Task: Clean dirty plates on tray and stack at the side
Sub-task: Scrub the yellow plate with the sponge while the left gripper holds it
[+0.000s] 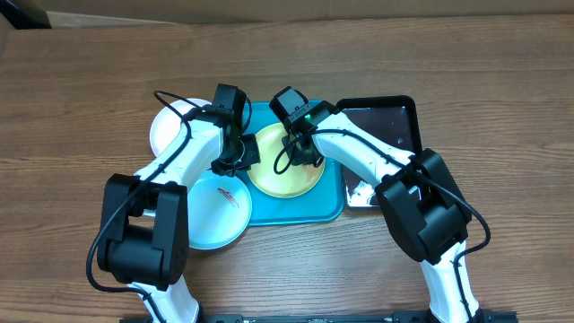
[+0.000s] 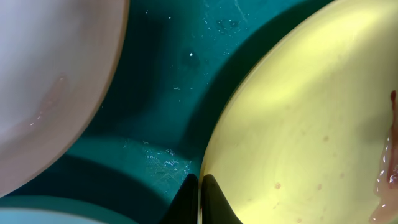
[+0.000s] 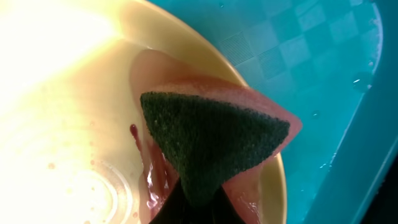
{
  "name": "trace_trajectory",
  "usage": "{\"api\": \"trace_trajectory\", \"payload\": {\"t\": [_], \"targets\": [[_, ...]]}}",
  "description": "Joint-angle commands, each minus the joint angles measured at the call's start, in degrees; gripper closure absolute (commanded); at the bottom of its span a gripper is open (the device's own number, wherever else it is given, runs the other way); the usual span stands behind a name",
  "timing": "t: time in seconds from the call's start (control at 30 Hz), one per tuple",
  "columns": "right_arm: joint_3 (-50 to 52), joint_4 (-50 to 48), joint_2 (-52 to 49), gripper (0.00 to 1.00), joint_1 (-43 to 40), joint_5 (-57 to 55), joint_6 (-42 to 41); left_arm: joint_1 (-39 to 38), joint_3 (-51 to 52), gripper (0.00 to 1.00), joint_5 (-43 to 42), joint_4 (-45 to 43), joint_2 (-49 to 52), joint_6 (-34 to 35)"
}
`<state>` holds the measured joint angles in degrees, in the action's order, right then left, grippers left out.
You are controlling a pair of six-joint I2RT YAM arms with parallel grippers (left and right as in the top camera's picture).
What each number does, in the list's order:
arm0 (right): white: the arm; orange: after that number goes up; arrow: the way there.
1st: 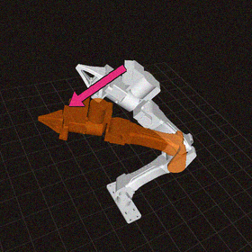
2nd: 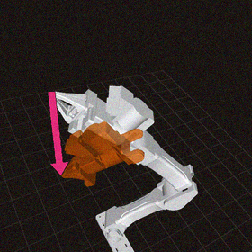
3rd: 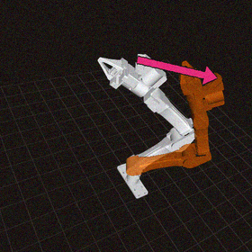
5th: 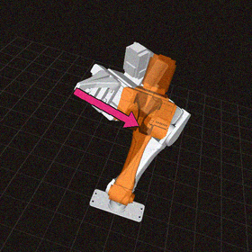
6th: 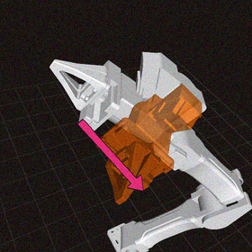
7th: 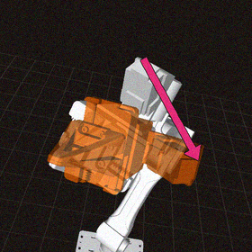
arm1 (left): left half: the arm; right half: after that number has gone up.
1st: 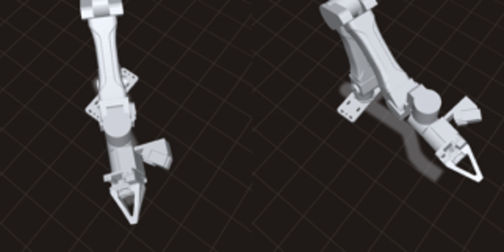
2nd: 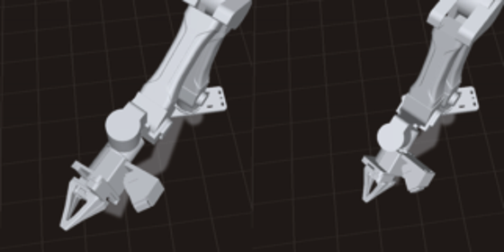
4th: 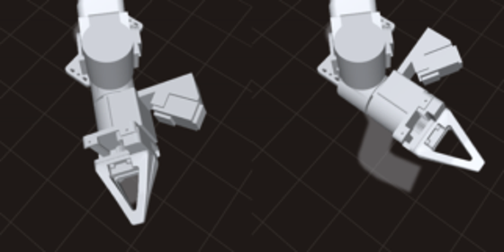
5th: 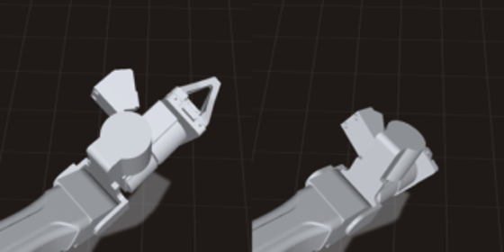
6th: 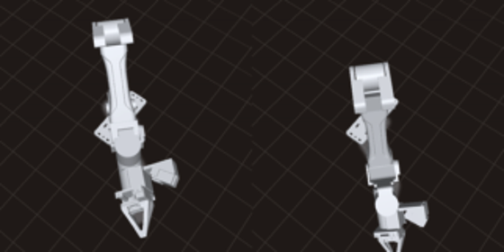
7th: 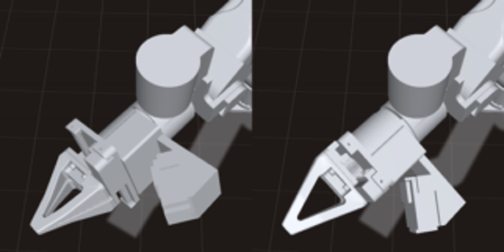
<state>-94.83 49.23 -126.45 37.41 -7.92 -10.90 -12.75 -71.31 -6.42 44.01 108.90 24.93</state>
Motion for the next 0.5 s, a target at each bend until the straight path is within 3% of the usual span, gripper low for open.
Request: {"api": "trace_trajectory", "payload": {"t": [0.0, 0.47], "targets": [[1.2, 1.0, -3.0, 0.96, 1.1, 7.7, -1.1, -0.1, -1.1, 0.96, -0.7, -0.4, 0.3, -0.5], [1.6, 1.4, -3.5, 0.96, 1.1, 11.5, -1.6, -0.1, -1.1, 0.96, -1.1, -0.6, 0.3, -0.5]]}}
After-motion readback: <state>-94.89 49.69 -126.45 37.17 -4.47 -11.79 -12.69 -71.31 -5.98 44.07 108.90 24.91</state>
